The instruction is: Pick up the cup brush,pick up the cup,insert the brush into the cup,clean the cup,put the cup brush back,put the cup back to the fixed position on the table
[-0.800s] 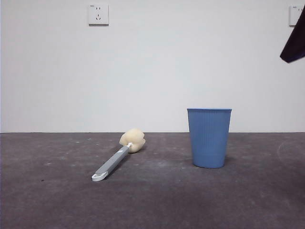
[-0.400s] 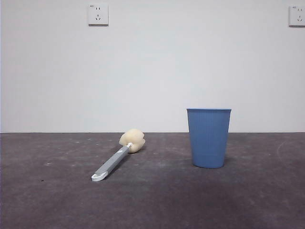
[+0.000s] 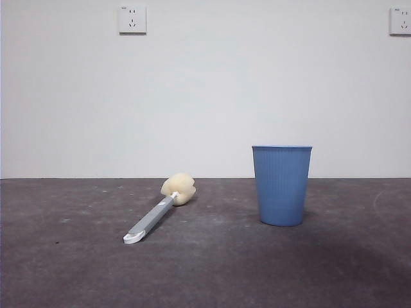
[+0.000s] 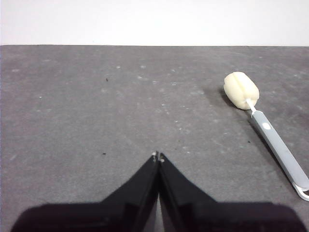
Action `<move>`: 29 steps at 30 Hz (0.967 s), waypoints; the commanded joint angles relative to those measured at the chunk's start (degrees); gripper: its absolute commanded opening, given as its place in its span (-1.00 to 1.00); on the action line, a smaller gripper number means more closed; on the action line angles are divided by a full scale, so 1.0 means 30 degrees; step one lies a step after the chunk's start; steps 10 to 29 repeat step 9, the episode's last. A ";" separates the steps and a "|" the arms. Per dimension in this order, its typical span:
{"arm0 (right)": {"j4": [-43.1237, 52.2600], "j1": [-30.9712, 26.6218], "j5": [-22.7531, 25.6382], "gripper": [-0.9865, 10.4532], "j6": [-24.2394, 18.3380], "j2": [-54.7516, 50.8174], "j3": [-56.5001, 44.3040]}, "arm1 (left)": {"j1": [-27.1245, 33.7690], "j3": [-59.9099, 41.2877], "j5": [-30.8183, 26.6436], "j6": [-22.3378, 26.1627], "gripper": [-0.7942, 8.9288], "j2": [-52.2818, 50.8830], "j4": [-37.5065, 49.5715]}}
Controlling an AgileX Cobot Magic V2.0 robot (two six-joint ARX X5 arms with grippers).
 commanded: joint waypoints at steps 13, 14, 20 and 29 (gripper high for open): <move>0.0546 -0.0044 0.0095 -0.83 0.1523 -0.2120 -0.3723 | 0.0058 -0.0255 0.0000 -0.0117 -0.84 -0.0036 0.0036; 0.0546 -0.0044 0.0095 -0.83 0.1523 -0.2120 -0.3723 | 0.0058 -0.0255 0.0000 -0.0117 -0.84 -0.0036 0.0036; 0.0546 -0.0044 0.0095 -0.83 0.1523 -0.2120 -0.3723 | 0.0058 -0.0255 0.0000 -0.0117 -0.84 -0.0036 0.0036; 0.0546 -0.0044 0.0095 -0.83 0.1523 -0.2120 -0.3723 | 0.0058 -0.0255 0.0000 -0.0117 -0.84 -0.0036 0.0036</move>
